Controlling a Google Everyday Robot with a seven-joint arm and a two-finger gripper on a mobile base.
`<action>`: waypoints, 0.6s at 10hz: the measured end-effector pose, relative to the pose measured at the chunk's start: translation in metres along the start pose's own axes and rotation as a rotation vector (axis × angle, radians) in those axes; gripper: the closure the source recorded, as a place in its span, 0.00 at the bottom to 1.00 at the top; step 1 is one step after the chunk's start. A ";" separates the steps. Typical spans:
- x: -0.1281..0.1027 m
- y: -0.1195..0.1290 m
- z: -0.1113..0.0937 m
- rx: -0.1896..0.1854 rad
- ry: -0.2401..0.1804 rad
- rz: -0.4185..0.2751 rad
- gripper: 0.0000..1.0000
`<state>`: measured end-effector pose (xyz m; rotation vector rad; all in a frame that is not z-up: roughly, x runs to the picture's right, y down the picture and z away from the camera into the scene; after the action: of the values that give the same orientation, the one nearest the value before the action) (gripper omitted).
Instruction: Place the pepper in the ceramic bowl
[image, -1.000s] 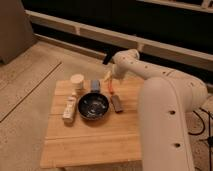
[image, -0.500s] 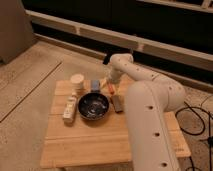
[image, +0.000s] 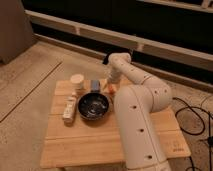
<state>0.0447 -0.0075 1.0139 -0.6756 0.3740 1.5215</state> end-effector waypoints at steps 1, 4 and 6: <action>-0.003 0.003 0.001 -0.005 0.001 -0.012 0.61; 0.003 -0.001 0.011 0.000 0.037 -0.022 0.93; 0.005 -0.005 0.015 0.007 0.052 -0.020 1.00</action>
<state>0.0472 0.0059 1.0228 -0.7127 0.4104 1.4849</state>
